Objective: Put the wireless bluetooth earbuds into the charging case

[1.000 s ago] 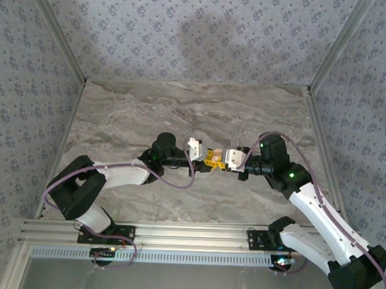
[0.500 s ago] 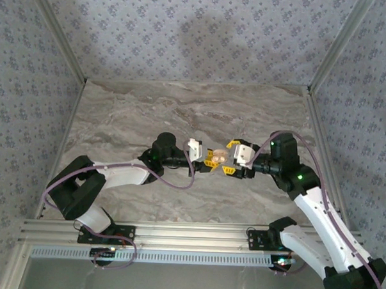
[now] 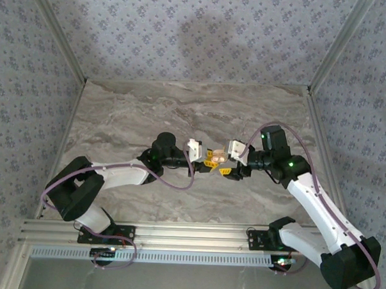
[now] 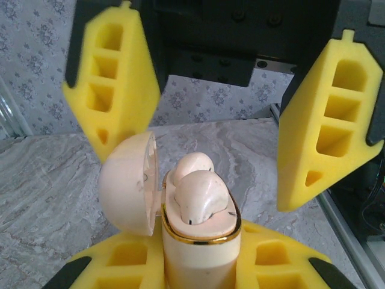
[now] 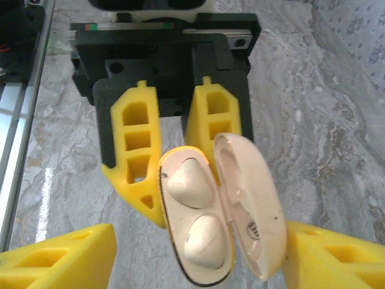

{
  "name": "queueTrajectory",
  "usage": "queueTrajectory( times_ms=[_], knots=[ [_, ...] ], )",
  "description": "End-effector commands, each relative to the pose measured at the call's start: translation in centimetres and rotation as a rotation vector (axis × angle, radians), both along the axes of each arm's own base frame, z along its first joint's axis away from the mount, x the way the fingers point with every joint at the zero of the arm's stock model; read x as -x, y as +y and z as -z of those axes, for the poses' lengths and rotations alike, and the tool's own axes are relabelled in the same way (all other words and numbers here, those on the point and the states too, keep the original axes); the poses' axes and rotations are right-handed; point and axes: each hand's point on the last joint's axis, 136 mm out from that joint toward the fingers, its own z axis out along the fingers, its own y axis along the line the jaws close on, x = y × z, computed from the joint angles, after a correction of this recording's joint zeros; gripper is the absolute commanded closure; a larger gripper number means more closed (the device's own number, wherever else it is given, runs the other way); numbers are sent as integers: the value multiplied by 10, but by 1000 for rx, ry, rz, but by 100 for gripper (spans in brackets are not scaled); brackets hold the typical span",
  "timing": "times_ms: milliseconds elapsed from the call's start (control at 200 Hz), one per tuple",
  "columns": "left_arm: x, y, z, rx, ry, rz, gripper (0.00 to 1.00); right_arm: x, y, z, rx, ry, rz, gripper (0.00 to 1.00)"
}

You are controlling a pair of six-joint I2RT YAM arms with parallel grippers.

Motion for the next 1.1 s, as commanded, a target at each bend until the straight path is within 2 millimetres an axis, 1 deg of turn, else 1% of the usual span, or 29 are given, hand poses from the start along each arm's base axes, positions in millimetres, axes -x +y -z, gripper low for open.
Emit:
queueTrajectory(
  times_ms=[0, 135, 255, 320, 415, 520, 580, 640, 710, 770, 864, 934, 1004, 1094],
  knots=[
    [-2, 1, -24, 44, -58, -16, 87, 19, 1, -12, -31, 17, -58, 34],
    [-6, 1, -23, 37, -51, -33, 87, 34, -3, -15, -56, -12, -70, 44],
    [-11, 1, -22, 33, -27, -45, 87, 44, -7, -15, -83, -28, -53, 47],
    [-14, 0, -21, 27, -5, -53, 87, 44, -9, -14, -98, -33, -22, 47],
    [-25, -1, -16, 5, 78, -97, 87, 30, -13, -15, -168, -30, 90, 42],
    [-38, -2, -10, -27, 199, -157, 86, 13, -16, -20, -258, -14, 211, 42],
    [-48, -2, -1, -62, 302, -202, 86, 2, -20, -20, -302, 32, 303, 42],
    [-56, -2, 6, -94, 404, -235, 86, -15, -30, -18, -350, 93, 444, 41],
    [-63, -4, 14, -115, 503, -279, 86, -30, -41, -12, -399, 169, 580, 39],
    [-71, -5, 21, -133, 587, -328, 86, -34, -44, -3, -412, 226, 628, 40],
    [-90, -4, 39, -192, 747, -463, 87, -42, -54, 9, -450, 317, 732, 40],
    [-98, -4, 51, -238, 849, -538, 87, -52, -71, 18, -492, 387, 876, 40],
    [-105, -4, 63, -273, 943, -604, 87, -56, -86, 26, -532, 456, 989, 40],
    [-108, -7, 75, -304, 1029, -653, 87, -58, -95, 33, -564, 507, 1042, 41]
  ],
)
